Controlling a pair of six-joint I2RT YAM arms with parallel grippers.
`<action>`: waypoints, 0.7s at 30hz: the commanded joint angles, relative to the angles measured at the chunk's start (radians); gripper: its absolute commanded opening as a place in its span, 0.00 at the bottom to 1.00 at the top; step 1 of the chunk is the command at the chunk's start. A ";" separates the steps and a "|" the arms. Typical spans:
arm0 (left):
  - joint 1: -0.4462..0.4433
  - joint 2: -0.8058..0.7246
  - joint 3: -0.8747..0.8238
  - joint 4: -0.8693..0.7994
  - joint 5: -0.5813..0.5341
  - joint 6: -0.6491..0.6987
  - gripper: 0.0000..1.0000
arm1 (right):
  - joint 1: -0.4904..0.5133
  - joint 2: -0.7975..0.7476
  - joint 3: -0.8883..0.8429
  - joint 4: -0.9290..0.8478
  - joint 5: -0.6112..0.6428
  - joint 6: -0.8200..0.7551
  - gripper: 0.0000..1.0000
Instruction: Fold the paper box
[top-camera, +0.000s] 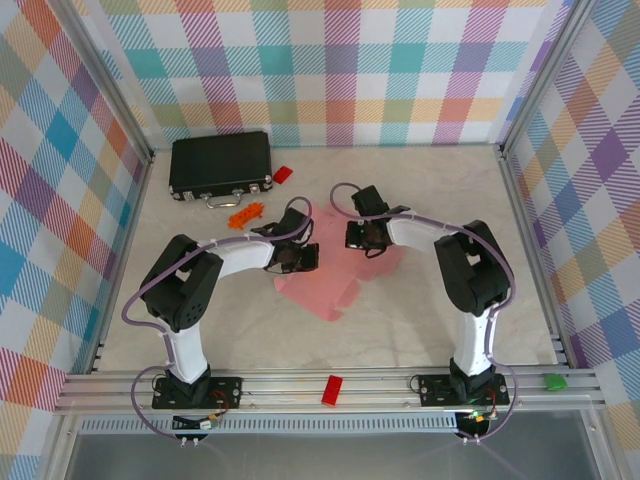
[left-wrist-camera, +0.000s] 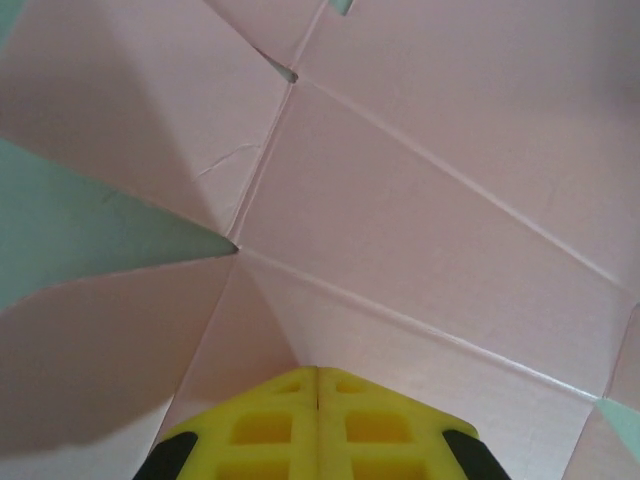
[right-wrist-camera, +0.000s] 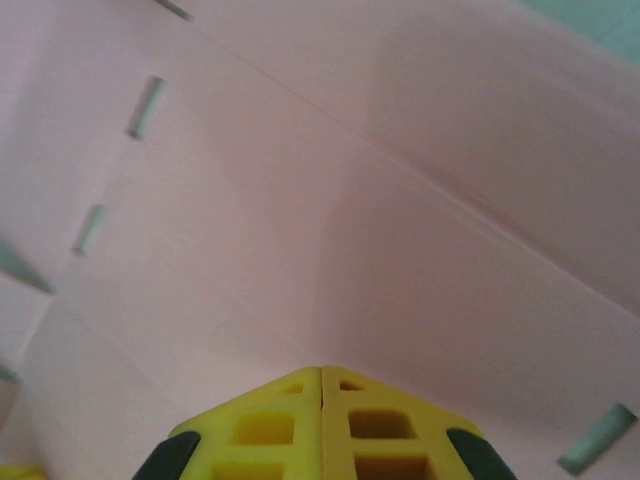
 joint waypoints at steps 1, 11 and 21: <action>-0.010 -0.034 -0.063 -0.032 0.015 -0.021 0.00 | -0.005 0.063 0.057 -0.006 -0.035 -0.008 0.06; -0.066 -0.128 -0.205 0.037 0.066 -0.134 0.00 | 0.005 0.129 0.131 -0.028 -0.135 -0.048 0.10; -0.011 -0.209 -0.092 0.017 0.133 -0.147 0.08 | 0.005 0.039 0.128 -0.058 -0.119 -0.079 0.12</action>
